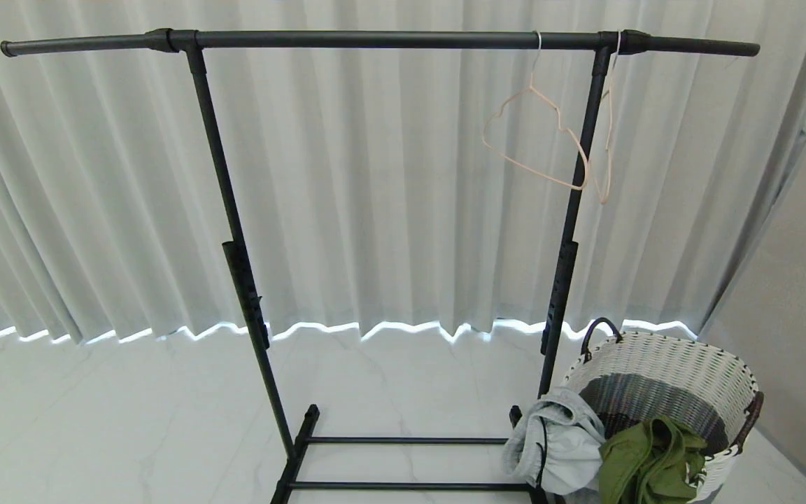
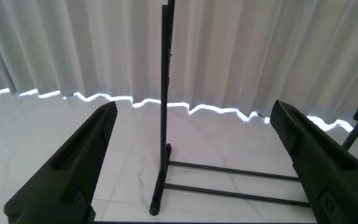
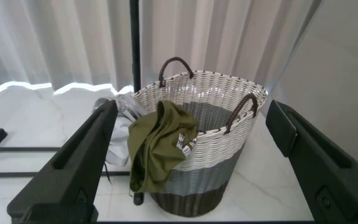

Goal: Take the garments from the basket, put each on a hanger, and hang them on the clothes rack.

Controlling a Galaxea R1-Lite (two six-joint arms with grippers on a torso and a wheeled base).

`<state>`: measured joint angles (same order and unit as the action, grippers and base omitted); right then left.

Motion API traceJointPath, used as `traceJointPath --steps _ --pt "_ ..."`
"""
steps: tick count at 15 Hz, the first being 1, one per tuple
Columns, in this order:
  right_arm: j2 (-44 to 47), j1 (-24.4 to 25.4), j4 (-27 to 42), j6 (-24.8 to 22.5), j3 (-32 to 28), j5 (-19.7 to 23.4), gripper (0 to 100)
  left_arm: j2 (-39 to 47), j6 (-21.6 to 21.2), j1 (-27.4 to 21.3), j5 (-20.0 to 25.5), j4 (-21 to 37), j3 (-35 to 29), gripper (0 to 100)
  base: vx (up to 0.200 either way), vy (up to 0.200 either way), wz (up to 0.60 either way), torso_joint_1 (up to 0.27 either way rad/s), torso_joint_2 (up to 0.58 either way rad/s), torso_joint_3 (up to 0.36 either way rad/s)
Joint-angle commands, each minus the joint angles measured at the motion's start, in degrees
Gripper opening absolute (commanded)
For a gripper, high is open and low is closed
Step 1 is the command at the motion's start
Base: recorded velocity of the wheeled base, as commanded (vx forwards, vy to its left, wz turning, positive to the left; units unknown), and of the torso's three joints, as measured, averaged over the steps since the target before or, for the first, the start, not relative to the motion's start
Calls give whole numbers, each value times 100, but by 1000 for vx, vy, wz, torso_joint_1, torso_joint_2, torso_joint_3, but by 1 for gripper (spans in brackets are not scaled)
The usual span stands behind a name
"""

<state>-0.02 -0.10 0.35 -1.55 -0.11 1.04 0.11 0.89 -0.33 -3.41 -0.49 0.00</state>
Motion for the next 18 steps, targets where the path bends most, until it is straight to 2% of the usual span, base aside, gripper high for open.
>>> traceJointPath --steps 1,2,5,14,18 --pt "2 1 0 -3 -7 2 100 7 -1 -2 -1 5 0 100 0 0 0 0 0 0" --pt "2 1 0 -3 2 2 100 7 -1 -2 -1 -4 0 100 0 0 0 0 0 0" --pt "2 1 0 146 -7 2 100 7 -10 -2 -1 -4 0 100 200 0 0 2 2 2" --pt "2 1 0 67 2 11 100 7 -10 -2 -1 5 0 100 200 0 0 2 2 1" --pt "2 1 0 155 2 2 100 -2 34 -2 -19 -4 0 100 0 0 0 0 0 0"
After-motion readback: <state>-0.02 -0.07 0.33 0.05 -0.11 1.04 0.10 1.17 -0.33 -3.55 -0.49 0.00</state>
